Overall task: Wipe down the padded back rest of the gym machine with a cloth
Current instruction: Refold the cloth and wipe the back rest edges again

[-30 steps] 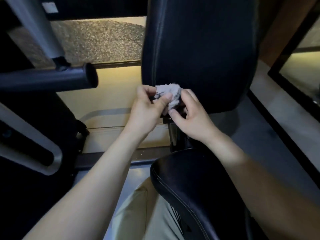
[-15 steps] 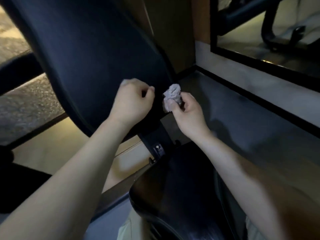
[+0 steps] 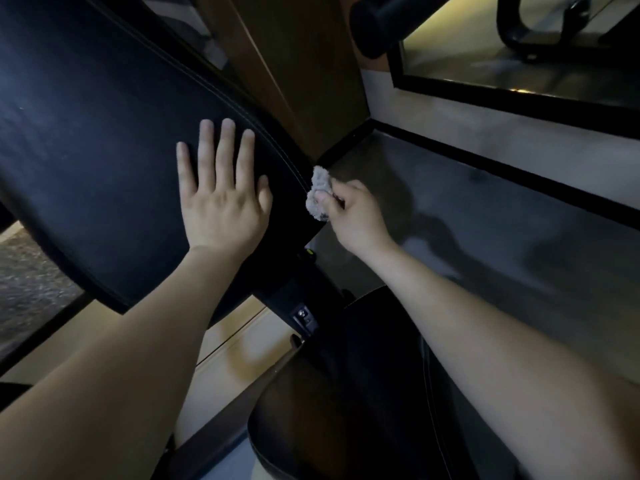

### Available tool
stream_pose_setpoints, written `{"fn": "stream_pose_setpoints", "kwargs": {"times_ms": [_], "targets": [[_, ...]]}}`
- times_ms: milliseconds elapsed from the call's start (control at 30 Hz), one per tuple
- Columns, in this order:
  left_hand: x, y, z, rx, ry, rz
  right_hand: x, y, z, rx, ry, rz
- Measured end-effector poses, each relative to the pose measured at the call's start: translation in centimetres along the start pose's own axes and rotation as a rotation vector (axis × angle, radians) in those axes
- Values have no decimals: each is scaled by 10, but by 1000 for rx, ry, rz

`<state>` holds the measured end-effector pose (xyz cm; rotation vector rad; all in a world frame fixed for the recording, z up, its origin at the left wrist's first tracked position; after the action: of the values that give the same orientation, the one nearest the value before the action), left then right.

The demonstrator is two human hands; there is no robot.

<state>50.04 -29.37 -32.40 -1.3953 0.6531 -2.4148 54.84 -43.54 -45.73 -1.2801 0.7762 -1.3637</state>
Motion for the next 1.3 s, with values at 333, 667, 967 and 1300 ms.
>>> {"fn": "stream_pose_setpoints", "kwargs": {"times_ms": [333,667,967,1300], "targets": [[1,4,-1,4,136,75,9,-62,36,255,129,-19],[3,5,0,-2,167,73,15,-58,16,331,203,42],[2,5,1,-4,144,69,17,-76,46,317,200,42],[3,6,0,3,155,78,11,-47,81,154,69,169]]}}
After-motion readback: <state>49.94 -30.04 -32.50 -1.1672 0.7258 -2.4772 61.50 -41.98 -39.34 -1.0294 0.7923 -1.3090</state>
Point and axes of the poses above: each hand's wrist, its own z-axis towards the middle knuckle, its own x-axis out of the back of the hand, y = z × x, the point moved 10 cm from there along z, towards the middle knuckle, and after that the axes turned 12 degrees about -y, right-handed, at the moved point
